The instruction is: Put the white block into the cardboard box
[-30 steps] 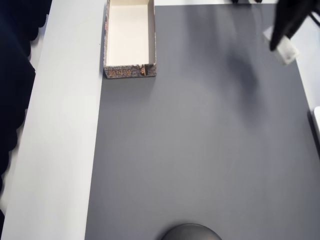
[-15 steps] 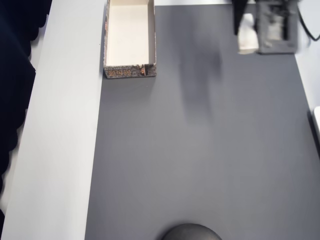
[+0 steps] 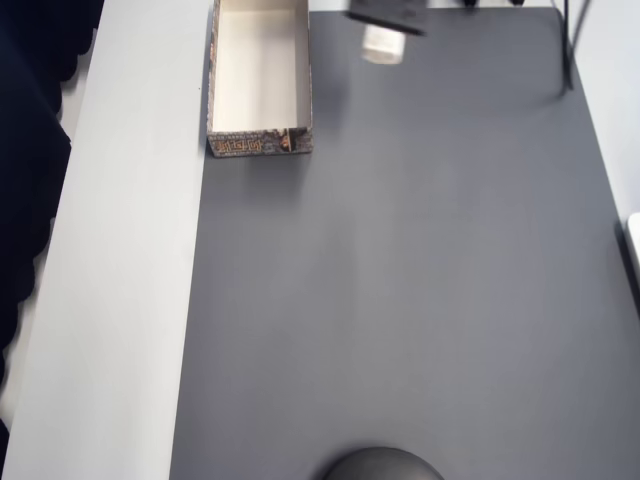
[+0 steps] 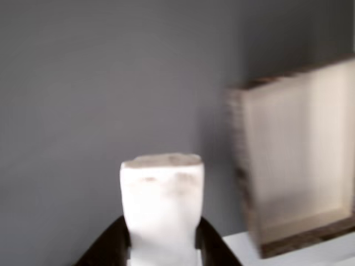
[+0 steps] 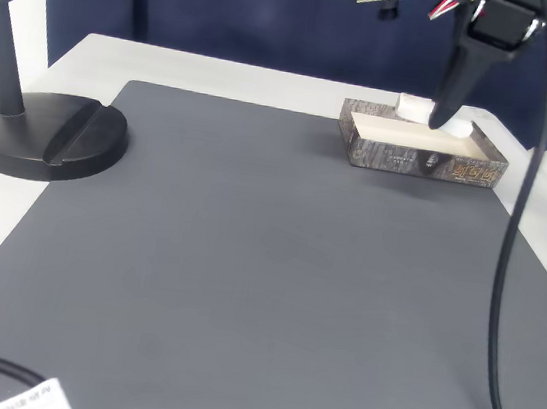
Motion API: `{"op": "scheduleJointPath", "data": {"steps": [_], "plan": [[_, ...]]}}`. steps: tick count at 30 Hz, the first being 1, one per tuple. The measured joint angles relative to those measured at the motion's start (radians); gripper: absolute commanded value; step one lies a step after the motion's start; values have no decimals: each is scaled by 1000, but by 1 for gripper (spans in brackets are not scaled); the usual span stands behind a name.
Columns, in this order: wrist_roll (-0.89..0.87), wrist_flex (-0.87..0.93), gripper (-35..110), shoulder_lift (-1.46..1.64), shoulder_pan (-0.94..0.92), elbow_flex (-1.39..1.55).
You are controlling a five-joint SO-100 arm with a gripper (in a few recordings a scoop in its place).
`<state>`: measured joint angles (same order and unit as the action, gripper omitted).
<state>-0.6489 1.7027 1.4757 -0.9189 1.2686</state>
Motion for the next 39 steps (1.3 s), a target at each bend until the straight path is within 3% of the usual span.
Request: {"op": "scheduleJointPath", "data": {"steps": [12, 23, 39], "plan": [[-262, 8, -2, -255, -239, -262], [-477, 8, -2, -492, -330, -522], [-552, 3, -2, -742, -344, -733]]}}
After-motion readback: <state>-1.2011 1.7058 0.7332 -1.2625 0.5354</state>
